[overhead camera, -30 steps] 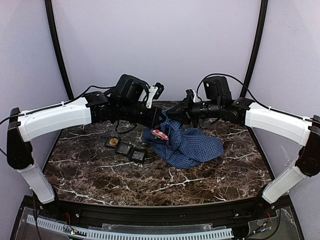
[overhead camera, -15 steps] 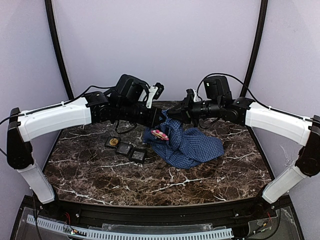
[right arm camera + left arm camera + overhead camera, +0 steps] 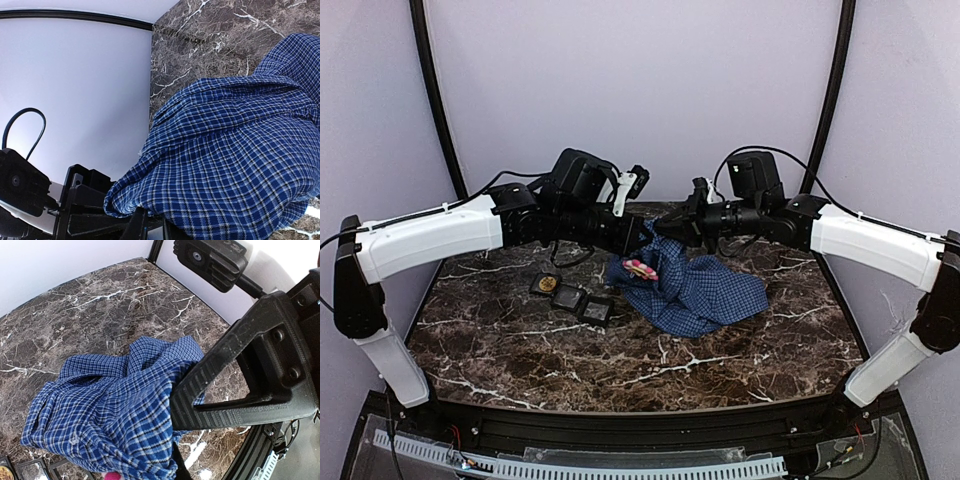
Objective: Remove the brooch from the garment
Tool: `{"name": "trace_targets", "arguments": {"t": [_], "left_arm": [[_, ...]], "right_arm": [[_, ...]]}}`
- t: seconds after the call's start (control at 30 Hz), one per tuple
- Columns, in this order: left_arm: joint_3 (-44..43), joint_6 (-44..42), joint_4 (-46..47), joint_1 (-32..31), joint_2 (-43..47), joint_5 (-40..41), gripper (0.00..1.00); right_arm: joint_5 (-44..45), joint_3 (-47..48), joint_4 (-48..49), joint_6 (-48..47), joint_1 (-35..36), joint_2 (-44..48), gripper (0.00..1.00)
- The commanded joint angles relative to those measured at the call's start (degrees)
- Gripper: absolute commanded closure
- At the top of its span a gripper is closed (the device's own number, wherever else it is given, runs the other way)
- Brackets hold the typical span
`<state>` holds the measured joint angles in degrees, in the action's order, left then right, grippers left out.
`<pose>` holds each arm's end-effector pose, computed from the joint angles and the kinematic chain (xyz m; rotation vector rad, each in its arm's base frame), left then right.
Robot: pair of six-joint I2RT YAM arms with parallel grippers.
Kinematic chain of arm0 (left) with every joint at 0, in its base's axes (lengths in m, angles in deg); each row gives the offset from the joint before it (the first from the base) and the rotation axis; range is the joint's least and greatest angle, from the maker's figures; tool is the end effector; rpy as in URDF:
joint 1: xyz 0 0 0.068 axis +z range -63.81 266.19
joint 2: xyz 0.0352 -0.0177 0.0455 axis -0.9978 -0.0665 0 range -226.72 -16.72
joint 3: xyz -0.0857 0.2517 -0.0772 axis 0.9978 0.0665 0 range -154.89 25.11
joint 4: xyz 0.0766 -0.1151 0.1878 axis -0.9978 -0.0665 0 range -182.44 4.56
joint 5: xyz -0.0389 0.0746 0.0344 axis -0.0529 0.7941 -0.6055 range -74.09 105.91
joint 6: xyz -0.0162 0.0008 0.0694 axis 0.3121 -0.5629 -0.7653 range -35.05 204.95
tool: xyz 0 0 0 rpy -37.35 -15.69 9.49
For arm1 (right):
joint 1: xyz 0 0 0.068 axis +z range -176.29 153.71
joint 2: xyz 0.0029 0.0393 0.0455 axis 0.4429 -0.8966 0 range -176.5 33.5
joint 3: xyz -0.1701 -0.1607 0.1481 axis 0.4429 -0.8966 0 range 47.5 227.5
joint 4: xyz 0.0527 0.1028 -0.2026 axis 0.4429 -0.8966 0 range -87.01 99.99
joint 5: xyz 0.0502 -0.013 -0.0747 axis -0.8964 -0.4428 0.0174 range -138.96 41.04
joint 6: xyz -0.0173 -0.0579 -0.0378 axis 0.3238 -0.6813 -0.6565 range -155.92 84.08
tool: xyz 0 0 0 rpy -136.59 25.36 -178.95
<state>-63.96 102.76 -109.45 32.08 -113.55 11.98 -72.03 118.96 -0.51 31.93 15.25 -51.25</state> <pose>0.2226 -0.3144 0.3404 0.7363 2.1093 -0.7924 0.2356 0.2396 0.3381 0.2284 2.3384 1.5136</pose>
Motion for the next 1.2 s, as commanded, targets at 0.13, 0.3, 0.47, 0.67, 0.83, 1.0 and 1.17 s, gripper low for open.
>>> {"name": "trace_targets", "arguments": {"t": [0.13,0.3,0.47,0.67,0.83,1.0,1.17], "left_arm": [[0.8,-1.8,1.9,0.2,1.7,-1.8,0.99],[0.9,-2.1,1.9,0.1,1.5,-2.1,0.99],[0.8,-3.1,1.5,0.2,1.5,-2.5,0.99],[0.4,-5.8,-0.3,0.2,1.7,-1.7,0.99],[0.0,-7.5,-1.3,0.2,1.7,-1.9,0.99],[-0.6,-8.1,-2.0,0.2,1.5,-2.4,0.99],[-1.3,-7.0,-3.1,0.1,1.0,-0.8,0.99]], "right_arm": [[0.2,1.7,0.4,-0.8,-0.3,-1.1,0.9],[0.1,2.3,0.4,-1.0,-0.5,-1.4,0.92],[-0.4,2.5,0.3,-1.4,-0.6,-1.6,0.93],[-0.9,3.7,-0.5,-3.0,-0.8,-1.8,0.95],[-1.6,5.2,-1.8,-4.8,-0.8,-2.6,0.99],[-2.1,5.4,-2.1,-5.4,-0.8,-2.8,1.0],[-1.0,5.7,-3.9,-6.3,-0.9,-2.5,1.0]]}}
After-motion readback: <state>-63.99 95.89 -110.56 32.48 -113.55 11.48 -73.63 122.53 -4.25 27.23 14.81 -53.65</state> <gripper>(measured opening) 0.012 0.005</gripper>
